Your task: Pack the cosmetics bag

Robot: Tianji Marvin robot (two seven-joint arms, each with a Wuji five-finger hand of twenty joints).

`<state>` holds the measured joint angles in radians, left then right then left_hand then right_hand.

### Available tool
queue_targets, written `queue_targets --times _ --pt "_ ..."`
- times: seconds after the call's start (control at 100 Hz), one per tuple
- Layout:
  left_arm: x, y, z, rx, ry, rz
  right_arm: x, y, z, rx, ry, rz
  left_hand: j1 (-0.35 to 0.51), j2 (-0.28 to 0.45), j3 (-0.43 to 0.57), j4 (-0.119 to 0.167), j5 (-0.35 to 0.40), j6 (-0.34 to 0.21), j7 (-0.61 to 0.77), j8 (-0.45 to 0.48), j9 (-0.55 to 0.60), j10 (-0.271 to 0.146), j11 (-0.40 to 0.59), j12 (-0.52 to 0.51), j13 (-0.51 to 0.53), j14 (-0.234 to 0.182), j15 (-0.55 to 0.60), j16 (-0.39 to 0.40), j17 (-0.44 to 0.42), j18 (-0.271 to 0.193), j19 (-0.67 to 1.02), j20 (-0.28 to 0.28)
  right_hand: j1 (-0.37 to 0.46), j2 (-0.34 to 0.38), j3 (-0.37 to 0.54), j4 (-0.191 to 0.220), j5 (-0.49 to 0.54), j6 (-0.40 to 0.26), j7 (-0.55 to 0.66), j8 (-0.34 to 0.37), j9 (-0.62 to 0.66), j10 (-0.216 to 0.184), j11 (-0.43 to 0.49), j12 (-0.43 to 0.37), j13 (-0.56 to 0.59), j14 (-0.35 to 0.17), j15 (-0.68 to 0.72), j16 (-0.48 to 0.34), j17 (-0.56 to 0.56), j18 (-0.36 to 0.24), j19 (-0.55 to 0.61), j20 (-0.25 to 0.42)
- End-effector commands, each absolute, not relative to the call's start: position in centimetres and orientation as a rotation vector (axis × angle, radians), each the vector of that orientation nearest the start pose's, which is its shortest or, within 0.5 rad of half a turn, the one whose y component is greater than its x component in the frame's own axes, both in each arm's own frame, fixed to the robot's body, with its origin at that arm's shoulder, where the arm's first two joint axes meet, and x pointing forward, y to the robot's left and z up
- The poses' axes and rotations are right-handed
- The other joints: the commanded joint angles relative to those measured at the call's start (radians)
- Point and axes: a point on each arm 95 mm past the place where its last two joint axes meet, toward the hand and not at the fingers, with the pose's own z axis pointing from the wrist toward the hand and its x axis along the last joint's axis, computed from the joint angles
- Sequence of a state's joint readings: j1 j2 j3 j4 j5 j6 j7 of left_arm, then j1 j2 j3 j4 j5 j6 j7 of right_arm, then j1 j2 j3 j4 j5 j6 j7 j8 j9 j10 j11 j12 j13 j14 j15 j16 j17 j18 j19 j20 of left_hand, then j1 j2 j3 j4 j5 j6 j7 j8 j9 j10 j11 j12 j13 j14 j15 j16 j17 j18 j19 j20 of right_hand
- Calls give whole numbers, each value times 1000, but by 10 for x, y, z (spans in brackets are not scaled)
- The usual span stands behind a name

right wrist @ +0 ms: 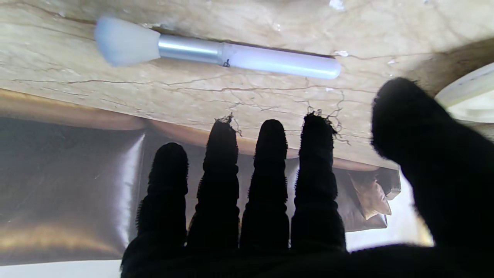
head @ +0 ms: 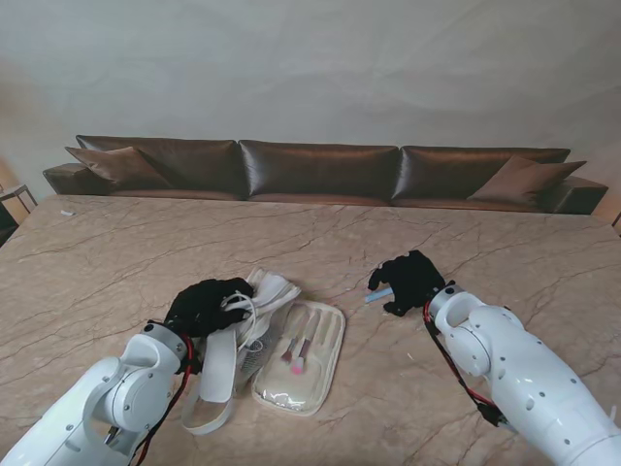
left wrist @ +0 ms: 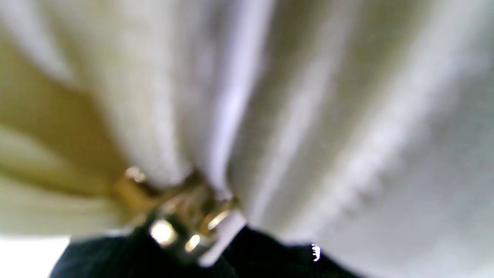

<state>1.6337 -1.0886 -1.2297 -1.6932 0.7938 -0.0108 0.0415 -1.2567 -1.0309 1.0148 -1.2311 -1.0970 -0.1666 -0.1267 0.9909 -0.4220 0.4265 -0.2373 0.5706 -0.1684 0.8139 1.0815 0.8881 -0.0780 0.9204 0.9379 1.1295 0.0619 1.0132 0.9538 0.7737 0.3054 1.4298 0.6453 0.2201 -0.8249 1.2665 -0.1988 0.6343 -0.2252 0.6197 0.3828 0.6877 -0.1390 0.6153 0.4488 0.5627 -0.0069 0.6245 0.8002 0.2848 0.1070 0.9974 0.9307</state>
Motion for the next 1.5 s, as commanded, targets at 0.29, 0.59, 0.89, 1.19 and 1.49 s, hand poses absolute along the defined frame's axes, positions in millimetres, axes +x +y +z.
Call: queue_targets --times 0.29,0.59,0.89,1.19,1.49 --pt "379 -10 -313 -1373 1379 -1661 464 -37 -343 964 1716 1317 162 172 105 67 112 -134 326 59 3 -192 9 11 0 -14 7 14 -1 17 25 18 -36 34 -28 26 -46 21 -3 -33 -45 17 -7 -23 -36 -9 -12 -18 -16 7 -23 -23" --pt "381 -12 -319 -1387 1378 -1662 469 -50 -346 1030 1723 1258 163 172 104 67 113 -134 327 59 4 -193 9 11 -1 -13 7 14 -2 16 24 18 -21 61 -26 38 -106 28 -21 -52 -117 30 -35 -71 -88 -34 -107 -100 -43 -4 -51 -42" --pt "382 -9 -322 -1402 1372 -1654 485 -65 -346 1103 1708 1182 163 171 105 67 114 -133 327 59 4 -192 9 11 -1 -13 7 14 -1 16 25 18 63 189 144 147 -249 82 -21 -100 -243 23 -46 -132 -177 -78 -224 -265 -98 -27 -107 -84" --pt "387 -7 -325 -1417 1379 -1644 500 -79 -352 1147 1731 1096 163 170 106 67 113 -133 327 59 4 -191 10 11 -1 -13 7 14 -2 16 25 18 123 163 287 185 -297 74 -23 -113 -327 19 -85 -152 -264 -110 -267 -320 -144 -50 -134 -102" --pt "388 -7 -328 -1427 1374 -1641 509 -80 -361 1222 1766 1040 163 172 107 67 115 -132 328 60 4 -192 10 12 -2 -11 6 13 -3 17 25 18 131 188 303 194 -354 41 -19 -99 -424 26 -75 -156 -366 -121 -255 -330 -194 -71 -166 -103"
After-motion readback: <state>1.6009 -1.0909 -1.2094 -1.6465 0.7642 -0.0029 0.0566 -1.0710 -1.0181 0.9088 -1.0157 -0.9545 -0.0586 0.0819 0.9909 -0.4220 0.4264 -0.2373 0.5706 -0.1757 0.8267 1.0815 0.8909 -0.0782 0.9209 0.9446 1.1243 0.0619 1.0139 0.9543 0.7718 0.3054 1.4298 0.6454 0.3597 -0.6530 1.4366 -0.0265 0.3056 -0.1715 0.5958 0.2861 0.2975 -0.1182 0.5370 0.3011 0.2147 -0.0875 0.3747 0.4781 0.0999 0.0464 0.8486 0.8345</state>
